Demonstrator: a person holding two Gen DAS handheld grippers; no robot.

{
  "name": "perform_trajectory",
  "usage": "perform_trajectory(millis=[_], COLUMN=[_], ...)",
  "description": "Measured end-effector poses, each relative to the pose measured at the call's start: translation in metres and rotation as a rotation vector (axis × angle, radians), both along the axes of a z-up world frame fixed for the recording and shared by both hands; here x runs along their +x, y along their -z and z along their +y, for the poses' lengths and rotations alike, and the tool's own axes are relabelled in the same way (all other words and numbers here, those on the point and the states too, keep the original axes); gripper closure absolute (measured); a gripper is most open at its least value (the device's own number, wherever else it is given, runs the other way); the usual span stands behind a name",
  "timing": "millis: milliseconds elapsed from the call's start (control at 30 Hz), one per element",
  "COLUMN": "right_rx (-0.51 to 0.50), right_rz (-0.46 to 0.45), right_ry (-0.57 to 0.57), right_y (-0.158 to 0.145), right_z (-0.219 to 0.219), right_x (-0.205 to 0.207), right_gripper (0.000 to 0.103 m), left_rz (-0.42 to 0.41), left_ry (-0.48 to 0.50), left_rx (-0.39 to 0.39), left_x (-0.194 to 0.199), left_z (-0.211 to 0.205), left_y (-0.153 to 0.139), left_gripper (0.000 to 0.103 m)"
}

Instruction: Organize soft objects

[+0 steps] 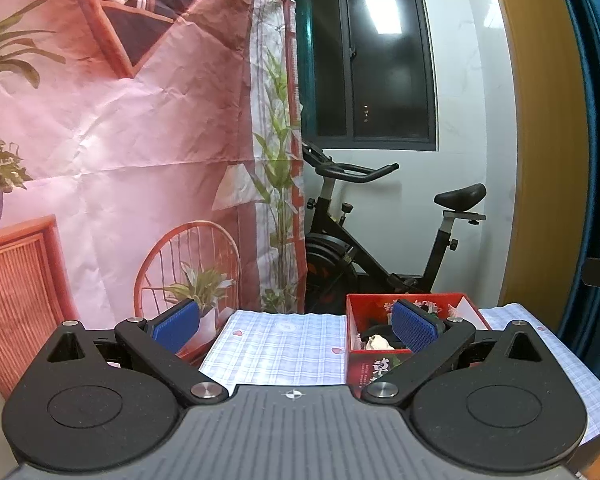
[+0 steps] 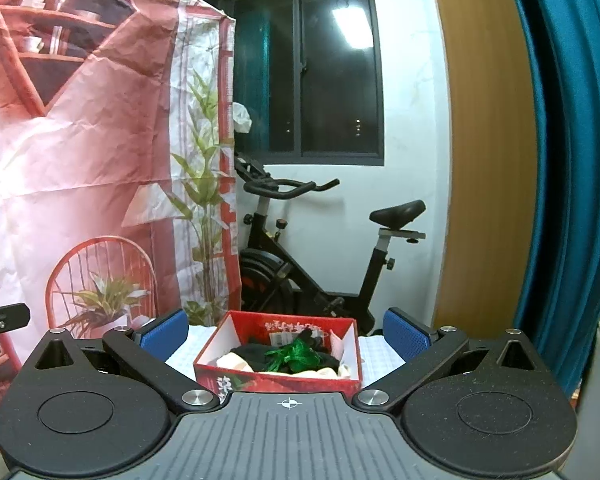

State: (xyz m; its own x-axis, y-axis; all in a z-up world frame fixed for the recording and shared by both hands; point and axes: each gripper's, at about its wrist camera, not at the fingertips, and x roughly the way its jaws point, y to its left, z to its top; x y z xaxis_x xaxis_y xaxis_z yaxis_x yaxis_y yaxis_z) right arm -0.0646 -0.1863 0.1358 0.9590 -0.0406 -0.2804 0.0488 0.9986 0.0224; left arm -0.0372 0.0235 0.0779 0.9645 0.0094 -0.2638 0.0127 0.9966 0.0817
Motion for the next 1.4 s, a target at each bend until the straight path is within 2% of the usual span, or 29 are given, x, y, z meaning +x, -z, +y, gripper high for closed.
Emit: perform_trajectory(millis=[1400], right_rx=[0.015], right_rz=[0.012], right_ry=[0.003], right_y=[0.010], right_z=[0.001], right_x=[0.004], right_gripper=[0.000], left_rz=[0.027], left_ry=[-0.019], left_rx=[-0.013], left_x=[0.006], left_z=[0.006], left_y=[0.002], left_gripper=[0.000])
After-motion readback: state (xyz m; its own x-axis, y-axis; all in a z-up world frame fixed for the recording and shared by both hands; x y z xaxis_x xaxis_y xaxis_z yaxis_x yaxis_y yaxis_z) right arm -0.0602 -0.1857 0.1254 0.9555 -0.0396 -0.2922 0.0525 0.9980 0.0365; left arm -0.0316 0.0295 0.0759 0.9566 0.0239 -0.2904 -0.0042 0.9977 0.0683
